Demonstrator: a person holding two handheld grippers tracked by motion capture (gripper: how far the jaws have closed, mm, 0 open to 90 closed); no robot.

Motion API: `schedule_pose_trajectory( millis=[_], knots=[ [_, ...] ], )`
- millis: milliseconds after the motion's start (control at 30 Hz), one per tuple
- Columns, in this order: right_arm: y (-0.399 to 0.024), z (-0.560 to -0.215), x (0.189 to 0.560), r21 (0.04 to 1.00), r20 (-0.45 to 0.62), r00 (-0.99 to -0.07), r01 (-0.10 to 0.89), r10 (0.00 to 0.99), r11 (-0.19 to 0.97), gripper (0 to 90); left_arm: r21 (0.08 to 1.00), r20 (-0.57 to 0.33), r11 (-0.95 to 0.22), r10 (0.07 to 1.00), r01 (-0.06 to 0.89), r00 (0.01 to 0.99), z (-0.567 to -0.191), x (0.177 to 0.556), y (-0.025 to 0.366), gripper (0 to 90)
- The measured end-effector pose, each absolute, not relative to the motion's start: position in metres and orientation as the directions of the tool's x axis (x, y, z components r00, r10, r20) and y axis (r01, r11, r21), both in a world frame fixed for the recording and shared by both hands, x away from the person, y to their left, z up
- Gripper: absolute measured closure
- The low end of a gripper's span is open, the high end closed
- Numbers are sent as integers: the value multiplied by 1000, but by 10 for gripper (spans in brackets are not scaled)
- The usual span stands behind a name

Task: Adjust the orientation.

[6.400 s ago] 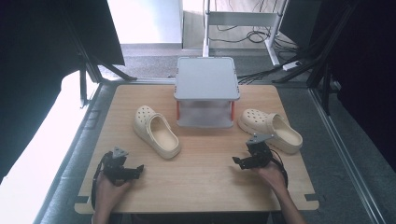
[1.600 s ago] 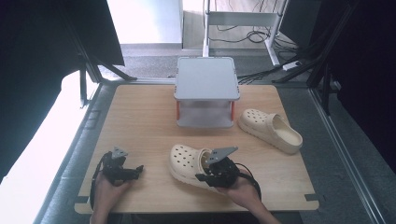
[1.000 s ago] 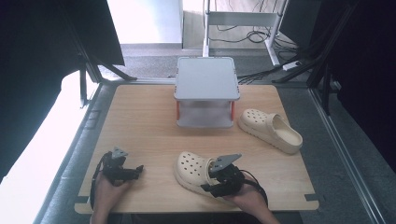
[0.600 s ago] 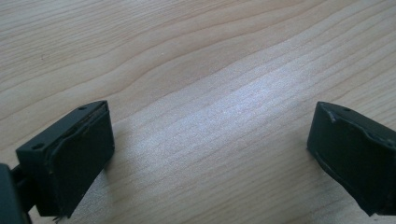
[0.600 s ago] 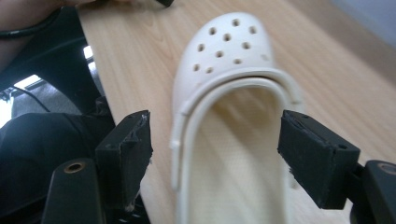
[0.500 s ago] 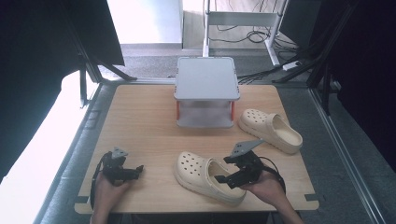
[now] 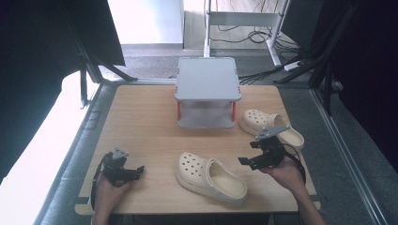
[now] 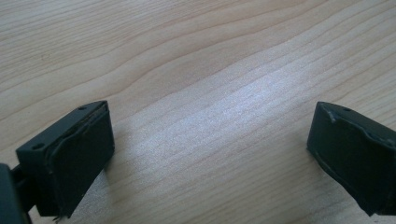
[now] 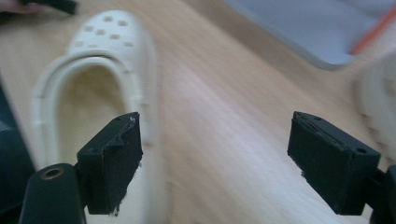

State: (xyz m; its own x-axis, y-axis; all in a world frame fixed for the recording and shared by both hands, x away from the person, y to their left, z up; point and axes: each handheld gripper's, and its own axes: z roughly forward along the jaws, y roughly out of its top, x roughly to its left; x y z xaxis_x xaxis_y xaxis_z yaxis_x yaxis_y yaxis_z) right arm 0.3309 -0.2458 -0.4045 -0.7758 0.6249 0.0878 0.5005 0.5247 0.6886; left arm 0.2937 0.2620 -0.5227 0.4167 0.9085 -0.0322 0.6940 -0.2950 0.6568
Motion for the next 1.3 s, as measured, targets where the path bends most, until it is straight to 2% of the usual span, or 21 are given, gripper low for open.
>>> schedule_pose_trajectory(
  millis=[467, 767, 933, 1000, 1033, 1100, 1167, 1300],
  knots=[
    [-317, -396, 382, 690, 15, -610, 580, 792, 434, 312, 658, -33, -292, 910, 694, 414, -523, 294, 261, 5],
    [-335, -416, 420, 650, -5, -580, 617, 815, 443, 381, 657, -32, -293, 910, 695, 413, -523, 294, 261, 5],
    [-335, -430, 437, 631, 3, -600, 621, 800, 465, 473, 657, -32, -293, 910, 695, 414, -523, 294, 261, 5],
    [-335, -433, 442, 627, 11, -603, 626, 798, 464, 483, 657, -32, -293, 910, 695, 414, -523, 294, 261, 5],
    [-336, -439, 447, 624, 39, -604, 637, 796, 453, 559, 657, -32, -293, 910, 695, 413, -523, 294, 261, 5],
    [-336, -441, 448, 619, 52, -603, 645, 796, 448, 570, 657, -32, -293, 910, 695, 413, -523, 294, 261, 5],
    [-336, -446, 451, 603, 63, -597, 661, 800, 446, 695, 657, -32, -293, 910, 695, 414, -523, 294, 261, 5],
    [-335, -446, 449, 611, 58, -591, 659, 805, 439, 741, 657, -32, -293, 910, 695, 413, -523, 294, 261, 5]
  ],
)
